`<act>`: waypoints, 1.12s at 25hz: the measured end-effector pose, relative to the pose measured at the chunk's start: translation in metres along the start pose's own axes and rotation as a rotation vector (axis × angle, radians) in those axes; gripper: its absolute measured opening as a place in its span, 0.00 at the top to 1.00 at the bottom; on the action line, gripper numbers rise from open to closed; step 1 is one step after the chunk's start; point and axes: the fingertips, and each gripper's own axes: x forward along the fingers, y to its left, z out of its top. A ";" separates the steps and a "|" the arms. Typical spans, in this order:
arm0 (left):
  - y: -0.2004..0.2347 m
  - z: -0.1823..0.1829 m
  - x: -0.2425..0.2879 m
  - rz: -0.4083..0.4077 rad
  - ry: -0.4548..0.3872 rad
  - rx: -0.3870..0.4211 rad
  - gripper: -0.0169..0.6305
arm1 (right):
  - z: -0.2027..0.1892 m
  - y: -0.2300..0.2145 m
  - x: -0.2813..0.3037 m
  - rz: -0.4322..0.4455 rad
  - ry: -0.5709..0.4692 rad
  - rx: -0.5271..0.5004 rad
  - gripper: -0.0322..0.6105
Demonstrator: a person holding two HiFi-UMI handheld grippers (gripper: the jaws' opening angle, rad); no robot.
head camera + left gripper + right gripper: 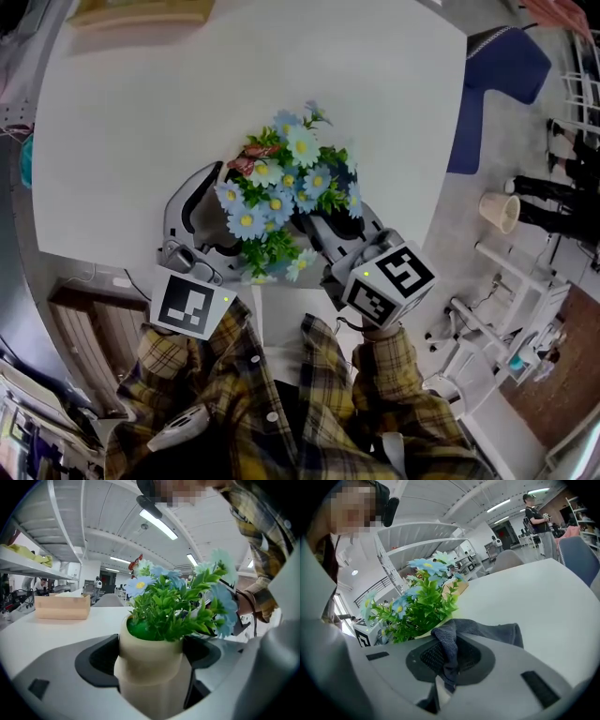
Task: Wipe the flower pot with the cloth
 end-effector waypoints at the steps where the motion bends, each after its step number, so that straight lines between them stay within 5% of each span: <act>1: 0.000 -0.001 0.000 -0.003 0.000 0.001 0.32 | 0.000 -0.001 0.000 0.002 0.001 0.005 0.93; 14: 0.005 -0.004 -0.002 -0.142 0.031 0.049 0.32 | 0.014 -0.020 0.011 -0.059 -0.004 0.032 0.93; 28: 0.000 -0.009 0.000 -0.411 0.095 0.123 0.32 | 0.040 -0.032 0.036 0.162 0.180 -0.163 0.93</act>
